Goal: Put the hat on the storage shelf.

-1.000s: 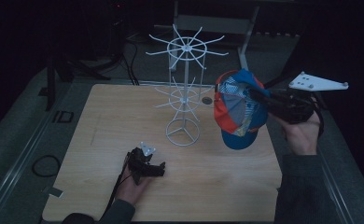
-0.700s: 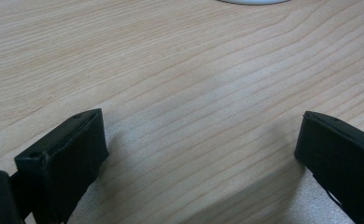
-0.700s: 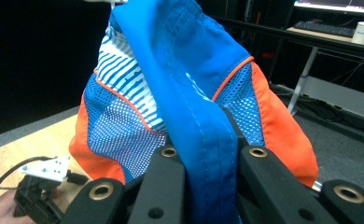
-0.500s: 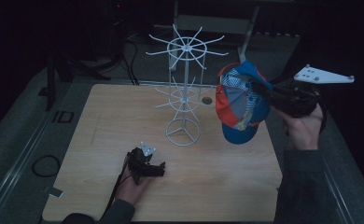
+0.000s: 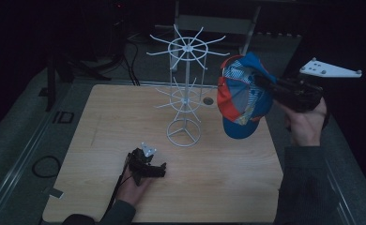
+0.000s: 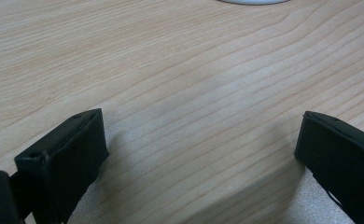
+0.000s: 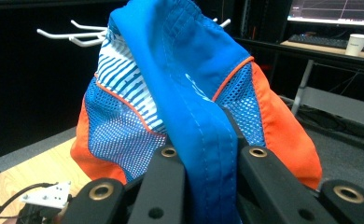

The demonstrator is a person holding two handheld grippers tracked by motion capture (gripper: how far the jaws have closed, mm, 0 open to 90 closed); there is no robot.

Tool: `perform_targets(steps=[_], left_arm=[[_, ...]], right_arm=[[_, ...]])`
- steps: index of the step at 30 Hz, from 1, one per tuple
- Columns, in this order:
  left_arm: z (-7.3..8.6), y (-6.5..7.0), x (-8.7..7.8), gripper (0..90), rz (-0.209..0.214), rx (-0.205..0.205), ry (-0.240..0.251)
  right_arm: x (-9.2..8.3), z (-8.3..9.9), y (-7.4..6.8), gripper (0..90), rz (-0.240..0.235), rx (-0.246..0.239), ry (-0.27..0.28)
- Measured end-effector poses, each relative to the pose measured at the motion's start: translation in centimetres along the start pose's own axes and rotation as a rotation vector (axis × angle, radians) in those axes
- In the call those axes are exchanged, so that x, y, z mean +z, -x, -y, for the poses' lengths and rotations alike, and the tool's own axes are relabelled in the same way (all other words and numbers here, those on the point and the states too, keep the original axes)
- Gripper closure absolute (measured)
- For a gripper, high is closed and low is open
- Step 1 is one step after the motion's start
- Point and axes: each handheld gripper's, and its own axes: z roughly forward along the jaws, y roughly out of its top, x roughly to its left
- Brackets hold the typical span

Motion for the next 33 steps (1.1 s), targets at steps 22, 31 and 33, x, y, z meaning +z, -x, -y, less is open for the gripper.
perform_targets(steps=[22,31,33], left_arm=[[0.0,0.0,0.0,2.6,0.002,0.002,-0.004],[0.0,0.0,0.0,2.5,0.002,0.0,-0.003],[0.0,0.0,0.0,2.6,0.003,-0.001,-0.002]], right_arm=[[3.1,-1.2,0.5,84.2,0.01,0.036,-0.033],[4.7,0.1,0.7,62.4,0.026,0.034,-0.124],[4.6,0.2,0.5,53.9,0.032,0.026,-0.123]])
